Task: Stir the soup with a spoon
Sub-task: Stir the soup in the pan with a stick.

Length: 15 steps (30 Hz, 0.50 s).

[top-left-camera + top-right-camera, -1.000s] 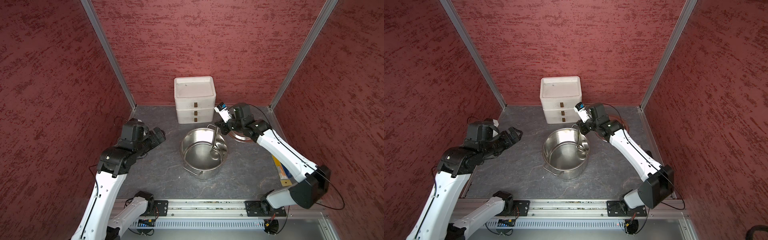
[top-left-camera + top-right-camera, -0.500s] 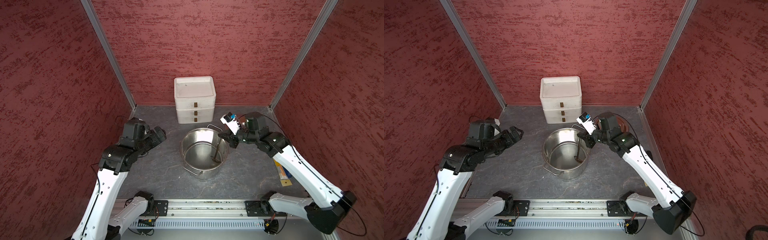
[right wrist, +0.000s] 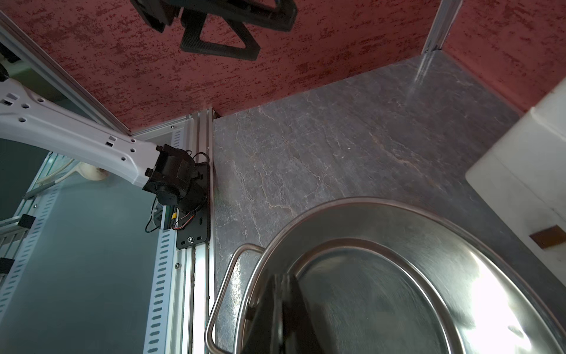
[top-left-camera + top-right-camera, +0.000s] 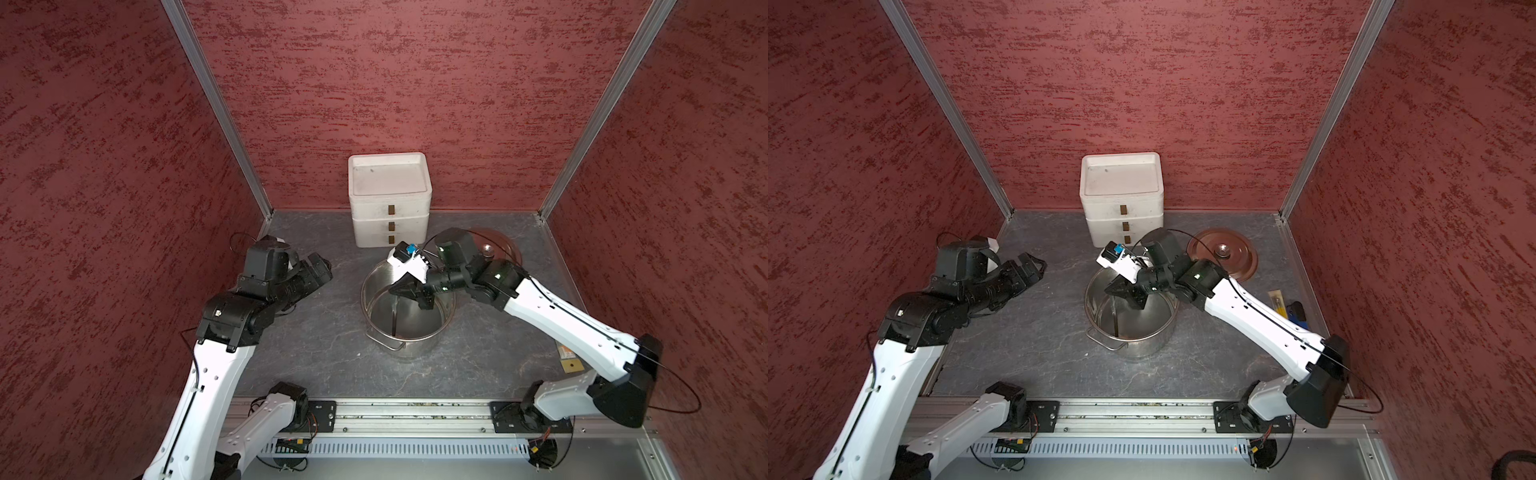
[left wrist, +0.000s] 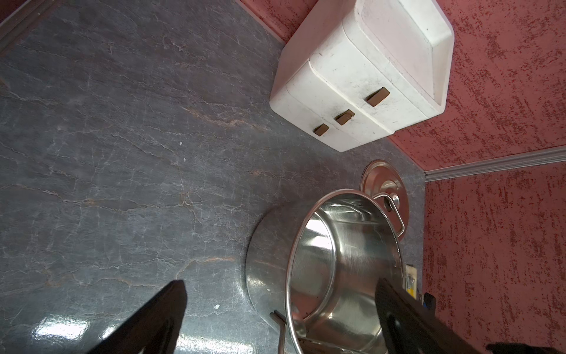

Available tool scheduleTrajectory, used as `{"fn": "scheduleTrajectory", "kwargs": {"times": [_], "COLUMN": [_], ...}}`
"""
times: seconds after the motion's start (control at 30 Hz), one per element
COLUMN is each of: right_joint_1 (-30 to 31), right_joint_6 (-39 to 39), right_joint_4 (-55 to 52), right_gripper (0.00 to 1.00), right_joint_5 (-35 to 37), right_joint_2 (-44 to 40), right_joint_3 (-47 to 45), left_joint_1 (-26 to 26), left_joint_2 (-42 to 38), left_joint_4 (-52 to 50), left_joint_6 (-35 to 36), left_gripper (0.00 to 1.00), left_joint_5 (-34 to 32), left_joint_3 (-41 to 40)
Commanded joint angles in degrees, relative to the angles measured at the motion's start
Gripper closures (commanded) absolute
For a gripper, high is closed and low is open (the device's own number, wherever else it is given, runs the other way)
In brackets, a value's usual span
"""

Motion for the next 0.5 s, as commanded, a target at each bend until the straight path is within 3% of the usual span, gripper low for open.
{"fn": "scheduleTrajectory", "kwargs": {"times": [0.0,0.23,0.47], "right_joint_1": [0.3,-0.8,-4.7], "right_joint_6": [-0.9,-3.5,-3.2], "right_joint_4": [4.4,3.8,4.7], "right_gripper": [1.00,1.00,1.00], "right_joint_5": [1.7,8.1,11.5], "right_joint_2": [4.9,14.3,17.7], "right_joint_3": [5.3,15.1,17.8], "left_joint_1": [0.2,0.2,0.3], "left_joint_2": [-1.1,-1.0,-0.7], "left_joint_4": [0.7,0.9,1.3], "left_joint_6": [0.9,1.0,1.1], "left_gripper": [0.00,0.00,0.00], "left_joint_5": [0.1,-0.1,-0.2], "left_joint_3": [-0.4,0.0,0.2]}}
